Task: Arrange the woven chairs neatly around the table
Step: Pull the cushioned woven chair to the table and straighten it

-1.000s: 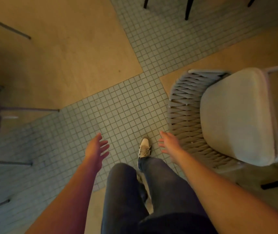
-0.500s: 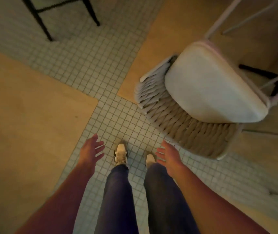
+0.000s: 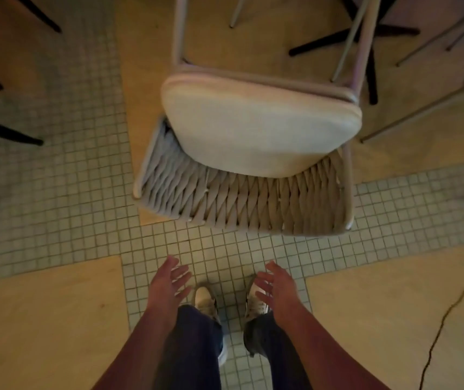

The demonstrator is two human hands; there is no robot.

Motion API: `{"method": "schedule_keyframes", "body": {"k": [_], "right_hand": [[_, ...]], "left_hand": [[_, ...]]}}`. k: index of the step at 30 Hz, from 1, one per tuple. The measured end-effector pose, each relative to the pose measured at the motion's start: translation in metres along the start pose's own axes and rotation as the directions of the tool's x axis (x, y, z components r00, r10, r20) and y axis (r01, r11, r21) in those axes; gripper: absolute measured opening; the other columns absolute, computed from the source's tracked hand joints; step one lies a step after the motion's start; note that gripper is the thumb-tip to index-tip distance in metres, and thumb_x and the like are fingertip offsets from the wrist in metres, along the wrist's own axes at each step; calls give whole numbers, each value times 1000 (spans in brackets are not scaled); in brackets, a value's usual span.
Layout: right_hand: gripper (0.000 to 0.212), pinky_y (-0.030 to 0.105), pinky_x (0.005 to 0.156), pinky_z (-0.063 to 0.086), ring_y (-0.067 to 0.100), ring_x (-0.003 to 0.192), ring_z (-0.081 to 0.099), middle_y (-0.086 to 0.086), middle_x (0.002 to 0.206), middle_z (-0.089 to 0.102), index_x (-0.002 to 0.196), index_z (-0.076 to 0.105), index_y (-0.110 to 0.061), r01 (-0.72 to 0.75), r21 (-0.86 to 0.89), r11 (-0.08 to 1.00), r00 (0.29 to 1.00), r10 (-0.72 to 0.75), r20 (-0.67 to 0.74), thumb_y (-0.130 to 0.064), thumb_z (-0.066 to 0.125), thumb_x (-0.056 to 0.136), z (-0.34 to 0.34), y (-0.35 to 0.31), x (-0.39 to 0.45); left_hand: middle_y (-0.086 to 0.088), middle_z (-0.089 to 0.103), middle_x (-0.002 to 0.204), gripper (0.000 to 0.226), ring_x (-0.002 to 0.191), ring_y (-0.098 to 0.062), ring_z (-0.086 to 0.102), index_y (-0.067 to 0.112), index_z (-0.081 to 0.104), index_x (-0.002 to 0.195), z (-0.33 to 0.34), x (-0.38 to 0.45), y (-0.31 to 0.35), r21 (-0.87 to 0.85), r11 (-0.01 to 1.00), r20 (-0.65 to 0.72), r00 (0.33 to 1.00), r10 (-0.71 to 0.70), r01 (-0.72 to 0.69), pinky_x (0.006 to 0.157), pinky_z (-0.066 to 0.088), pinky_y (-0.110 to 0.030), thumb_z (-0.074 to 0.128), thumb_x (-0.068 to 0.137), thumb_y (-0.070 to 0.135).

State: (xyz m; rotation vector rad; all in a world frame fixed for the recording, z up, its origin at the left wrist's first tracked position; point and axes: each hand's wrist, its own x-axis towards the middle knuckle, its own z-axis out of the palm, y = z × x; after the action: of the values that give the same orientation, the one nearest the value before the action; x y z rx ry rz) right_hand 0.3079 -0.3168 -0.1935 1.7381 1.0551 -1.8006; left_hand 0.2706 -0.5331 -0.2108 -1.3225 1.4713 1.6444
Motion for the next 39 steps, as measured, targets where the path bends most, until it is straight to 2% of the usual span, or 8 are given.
{"method": "schedule_keyframes", "body": {"k": [6, 14, 21, 25, 27, 32, 35, 39], "right_hand": [[34, 45, 96, 48, 34, 108, 61, 21, 129, 58, 126, 53, -8, -10, 248, 969, 1000, 17, -25, -26, 48, 97, -5, 13, 61], [46, 47, 106, 40, 35, 124, 52, 18, 139, 50, 140, 41, -10, -29, 476, 879, 1000, 23, 18, -27, 44, 98, 8, 30, 156], [40, 48, 107, 38, 35, 127, 48, 18, 142, 45, 133, 43, -13, -16, 546, 837, 1000, 2, 26, -32, 47, 97, 30, 33, 343], [51, 46, 108, 39, 30, 130, 47, 11, 140, 46, 139, 42, -16, 26, 559, 828, 1000, -25, -9, -37, 53, 94, 29, 39, 420], [47, 43, 104, 44, 28, 123, 53, 9, 137, 54, 135, 48, -18, 78, 576, 813, 996, -83, -17, -37, 54, 93, 32, 38, 444], [56, 45, 99, 47, 27, 119, 55, 7, 134, 56, 135, 48, -24, 110, 628, 770, 991, -130, -14, -42, 63, 85, 36, 33, 470], [73, 50, 103, 45, 31, 122, 53, 8, 135, 54, 139, 40, -24, 102, 621, 777, 991, -130, -1, -38, 74, 77, 32, 33, 478], [67, 52, 103, 44, 33, 125, 52, 11, 139, 53, 140, 41, -21, 135, 596, 792, 986, -166, -2, -30, 71, 81, 27, 34, 470]], "left_hand": [[-7, 65, 107, 46, 106, -27, 61, 12, 55, 124, 51, 41, -14, -36, 999, 69, 997, -33, 35, 92, 47, -44, 54, 91, 43], [-14, 58, 125, 54, 117, -31, 56, 9, 49, 131, 86, 138, -36, -180, 972, 140, 982, -126, 150, 97, 45, -47, 53, 91, 46], [-15, 51, 129, 56, 122, -32, 51, 12, 42, 136, 145, 299, -100, -347, 927, 99, 988, -116, 143, 105, 41, -49, 55, 91, 42], [-6, 54, 95, 20, 71, -18, 52, 18, 59, 101, 150, 373, -125, -454, 890, 76, 997, -13, 46, 67, 50, -29, 58, 89, 33], [-3, 54, 80, 11, 59, -15, 42, 19, 62, 84, 149, 398, -128, -487, 873, 60, 998, 28, 5, 61, 45, -27, 60, 88, 28], [-1, 69, 103, 41, 86, -16, 65, 21, 60, 124, 145, 426, -129, -424, 902, -15, 996, 84, -82, 80, 54, -30, 68, 84, 27], [-1, 64, 126, 53, 113, -20, 60, 26, 52, 132, 148, 437, -126, -383, 918, -77, 994, 83, -107, 100, 47, -38, 70, 82, 28], [-4, 58, 135, 57, 122, -23, 55, 23, 48, 136, 150, 431, -122, -351, 929, -125, 989, 82, -121, 103, 43, -41, 69, 84, 25]]}}
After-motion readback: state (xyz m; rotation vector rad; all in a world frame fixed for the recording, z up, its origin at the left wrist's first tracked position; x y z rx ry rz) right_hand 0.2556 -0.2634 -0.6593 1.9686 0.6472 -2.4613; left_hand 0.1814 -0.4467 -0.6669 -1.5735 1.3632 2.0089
